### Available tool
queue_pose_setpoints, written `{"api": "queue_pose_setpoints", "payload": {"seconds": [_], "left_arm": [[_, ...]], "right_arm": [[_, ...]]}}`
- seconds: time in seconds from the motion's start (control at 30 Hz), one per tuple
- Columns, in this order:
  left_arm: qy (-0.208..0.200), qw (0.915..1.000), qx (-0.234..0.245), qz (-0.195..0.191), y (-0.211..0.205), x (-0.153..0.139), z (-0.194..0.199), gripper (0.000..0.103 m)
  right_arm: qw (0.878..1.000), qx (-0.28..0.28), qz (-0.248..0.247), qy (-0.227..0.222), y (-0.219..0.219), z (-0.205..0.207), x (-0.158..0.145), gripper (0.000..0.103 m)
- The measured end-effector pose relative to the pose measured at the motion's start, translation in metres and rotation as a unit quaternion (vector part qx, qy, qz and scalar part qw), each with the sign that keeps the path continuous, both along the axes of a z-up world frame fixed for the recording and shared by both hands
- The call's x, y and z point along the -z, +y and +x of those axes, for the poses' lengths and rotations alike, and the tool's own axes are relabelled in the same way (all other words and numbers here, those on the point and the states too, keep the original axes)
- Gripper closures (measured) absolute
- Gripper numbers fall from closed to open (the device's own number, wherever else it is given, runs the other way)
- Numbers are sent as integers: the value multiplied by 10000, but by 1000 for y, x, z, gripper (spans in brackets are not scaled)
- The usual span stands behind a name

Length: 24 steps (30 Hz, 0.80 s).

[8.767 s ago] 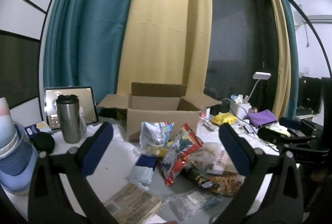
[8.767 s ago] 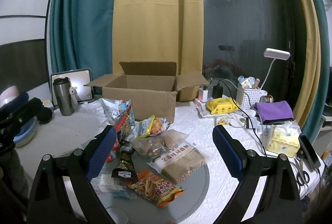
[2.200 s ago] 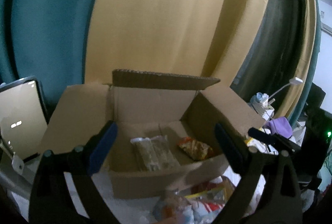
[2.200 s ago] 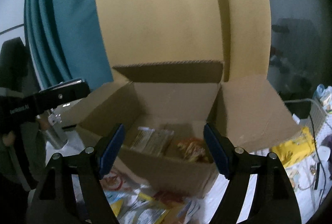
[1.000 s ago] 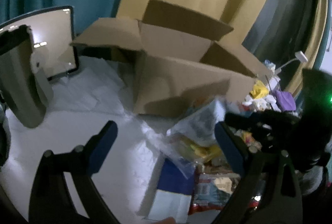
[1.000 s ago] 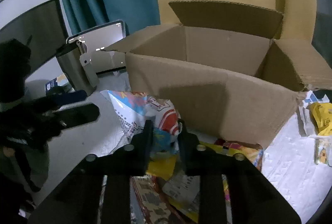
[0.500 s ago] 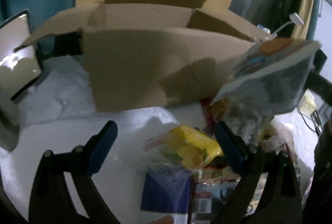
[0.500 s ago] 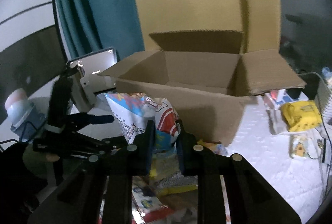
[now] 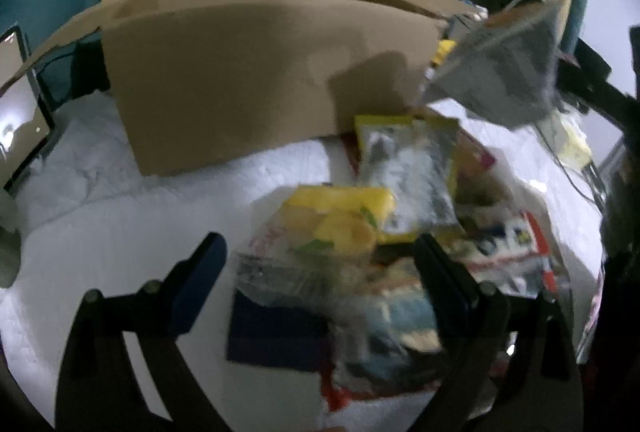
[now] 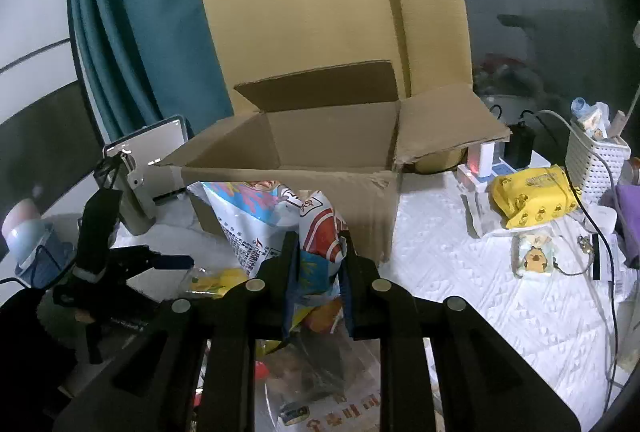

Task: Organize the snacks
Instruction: 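Grasp the white-red snack bag with the right gripper while the left gripper reaches the pile, then grasp the yellow fruit-snack bag with the left gripper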

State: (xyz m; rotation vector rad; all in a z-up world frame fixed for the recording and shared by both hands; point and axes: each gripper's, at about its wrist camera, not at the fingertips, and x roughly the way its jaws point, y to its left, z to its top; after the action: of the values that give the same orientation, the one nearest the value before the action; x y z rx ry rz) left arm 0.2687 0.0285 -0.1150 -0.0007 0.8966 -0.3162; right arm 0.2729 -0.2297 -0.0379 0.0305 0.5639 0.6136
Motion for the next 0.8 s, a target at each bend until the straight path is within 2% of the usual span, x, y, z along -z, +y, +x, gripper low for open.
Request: {"api": "queue_pose_setpoints", "payload": {"seconds": [0.17,0.27,0.47,0.5,0.53,0.57,0.8], "left_arm": [[-95,9999,-51,115,-1,-5,-3,8],[-30,9998,-180,48,4,-1,6,8],[22,9993,-58,369,-8,9,15,9],[0,9992,-52,392,-8,10,14,19],[11,9991,-83,420,-7,11,14,36],[57,9991,-100,417,-6,12,14,43],[-113,9988,-112,471,1,8,2,60]], "right_arm": [[10000,57,62,12,-8,-4,2,83],[9999,97,83,3,-13,-6,2,83],[9997,202,100,-52,-23,-10,-3,83],[9997,215,103,-56,-24,-11,-4,83],[9997,230,108,-62,-25,-12,-4,83],[9996,241,116,-61,-26,-12,-4,83],[9996,235,136,-75,-25,-14,-6,83]]}}
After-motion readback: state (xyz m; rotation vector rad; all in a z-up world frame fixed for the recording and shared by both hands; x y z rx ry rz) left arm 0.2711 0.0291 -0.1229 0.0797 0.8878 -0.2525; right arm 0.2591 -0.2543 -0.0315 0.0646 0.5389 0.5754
